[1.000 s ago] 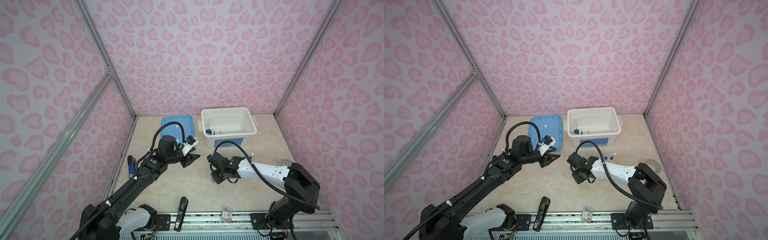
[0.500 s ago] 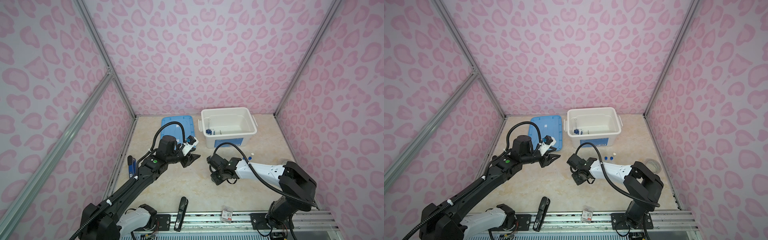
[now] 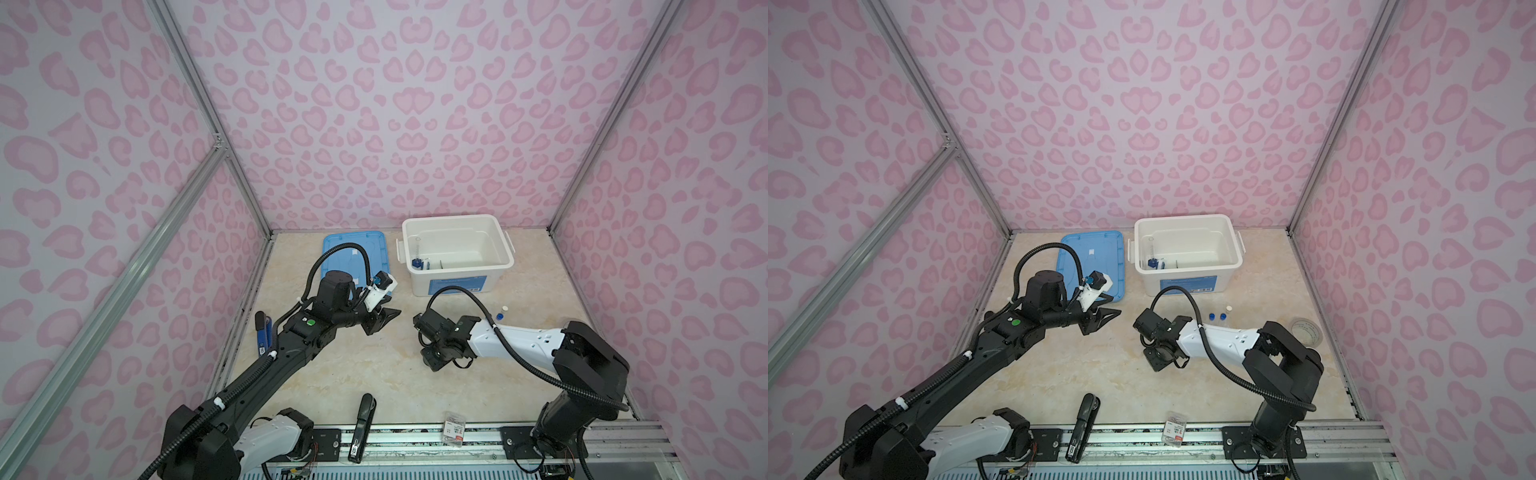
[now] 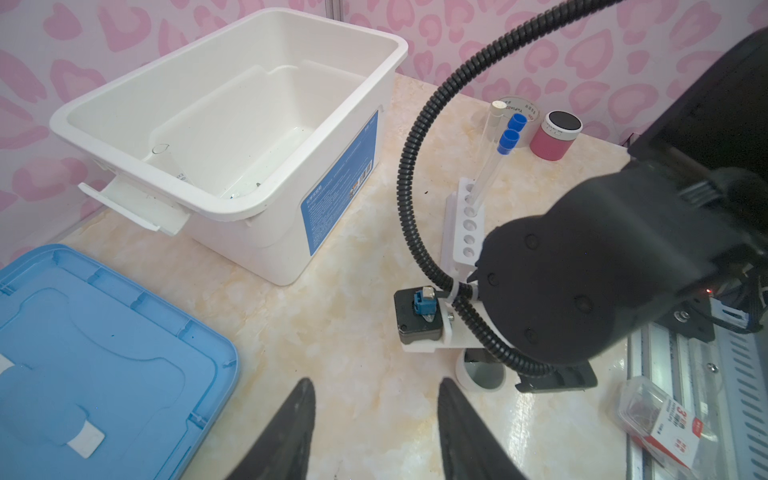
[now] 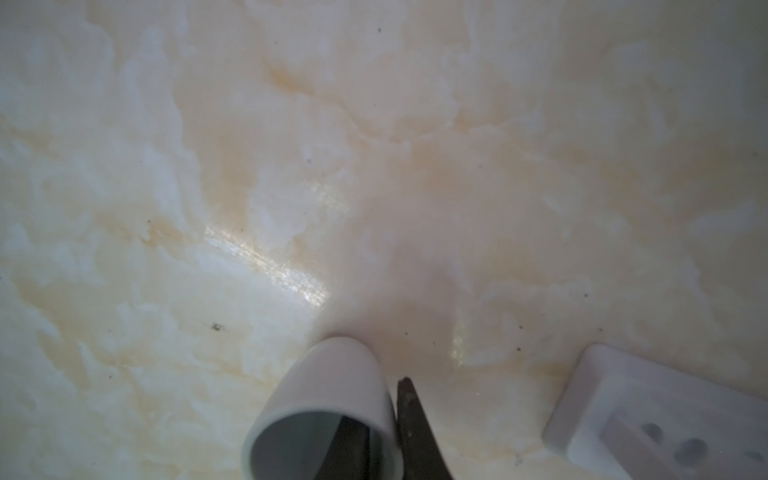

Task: Organize the chemistry lab equipment
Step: 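Lift the white cup with the right gripper and carry it over the bin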

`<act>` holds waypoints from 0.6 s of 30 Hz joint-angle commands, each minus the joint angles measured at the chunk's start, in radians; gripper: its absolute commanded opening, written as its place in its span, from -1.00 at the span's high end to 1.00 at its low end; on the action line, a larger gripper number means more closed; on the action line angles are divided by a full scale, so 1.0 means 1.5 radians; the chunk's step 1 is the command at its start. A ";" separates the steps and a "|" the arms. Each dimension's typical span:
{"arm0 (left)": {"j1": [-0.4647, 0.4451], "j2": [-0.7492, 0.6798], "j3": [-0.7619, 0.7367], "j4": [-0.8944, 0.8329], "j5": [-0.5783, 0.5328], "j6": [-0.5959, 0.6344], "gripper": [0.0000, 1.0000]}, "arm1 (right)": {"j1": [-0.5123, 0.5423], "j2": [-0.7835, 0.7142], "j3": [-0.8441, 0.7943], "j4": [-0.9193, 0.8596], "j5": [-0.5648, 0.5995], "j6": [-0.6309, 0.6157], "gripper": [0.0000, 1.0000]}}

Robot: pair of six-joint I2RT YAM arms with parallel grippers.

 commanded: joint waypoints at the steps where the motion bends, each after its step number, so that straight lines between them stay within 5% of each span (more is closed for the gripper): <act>1: 0.001 0.003 0.005 0.009 0.007 0.002 0.00 | 0.000 0.004 0.005 -0.003 0.009 -0.005 0.77; 18: 0.001 -0.001 0.004 0.005 0.002 0.003 0.00 | -0.045 -0.019 0.136 -0.148 0.007 -0.091 0.82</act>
